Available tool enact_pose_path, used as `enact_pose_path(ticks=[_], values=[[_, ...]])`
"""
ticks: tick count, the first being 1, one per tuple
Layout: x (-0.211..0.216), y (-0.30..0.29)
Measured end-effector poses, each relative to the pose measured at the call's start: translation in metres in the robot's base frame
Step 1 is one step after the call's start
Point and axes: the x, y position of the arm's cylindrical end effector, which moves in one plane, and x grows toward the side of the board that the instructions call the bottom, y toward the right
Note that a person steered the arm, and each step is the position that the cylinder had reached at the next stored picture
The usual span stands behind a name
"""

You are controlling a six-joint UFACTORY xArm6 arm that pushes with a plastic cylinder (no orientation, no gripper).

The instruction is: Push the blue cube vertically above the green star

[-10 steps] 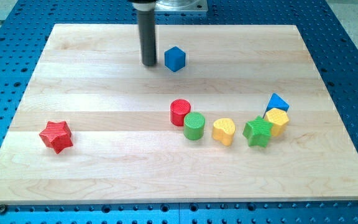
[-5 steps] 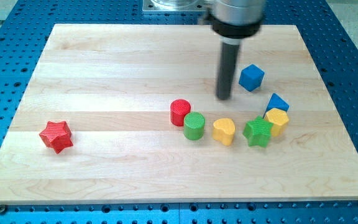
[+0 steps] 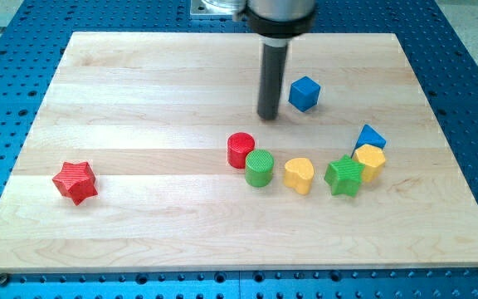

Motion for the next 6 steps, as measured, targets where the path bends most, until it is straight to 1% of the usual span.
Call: enact_pose_path(ticks=[1,2,3,4,5,6], values=[[-0.012,0.023],[-0.012,0.048],[-0.012,0.088],[-0.016,-0.006],[-0.011,-0.129],[0.015,-0.238]])
